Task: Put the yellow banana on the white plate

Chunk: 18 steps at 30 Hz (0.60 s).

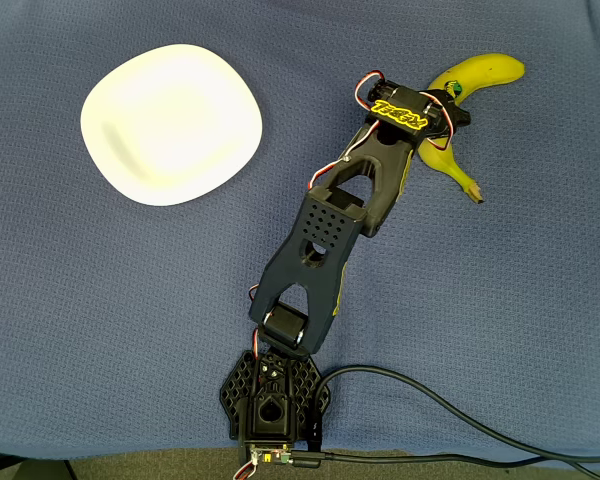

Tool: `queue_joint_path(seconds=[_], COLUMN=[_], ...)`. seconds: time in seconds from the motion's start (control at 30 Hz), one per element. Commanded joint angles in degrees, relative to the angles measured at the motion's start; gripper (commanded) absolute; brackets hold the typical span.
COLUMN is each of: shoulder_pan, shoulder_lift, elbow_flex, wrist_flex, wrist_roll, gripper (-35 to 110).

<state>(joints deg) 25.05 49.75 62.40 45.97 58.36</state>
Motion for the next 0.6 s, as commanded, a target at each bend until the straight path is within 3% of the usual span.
queue_joint_path(seconds=[0.0, 0.13, 0.33, 0.57], shoulder_pan=[1.5, 1.7, 1.8, 2.3], shoulder_lift=[0.8, 1.3, 1.5, 2.2], elbow_flex=[0.6, 1.8, 1.6, 0.8], wrist_flex=[-2.3, -3.0, -3.3, -1.7], wrist_roll=[1.1, 1.8, -0.2, 0.1], gripper=[15, 15, 0, 0])
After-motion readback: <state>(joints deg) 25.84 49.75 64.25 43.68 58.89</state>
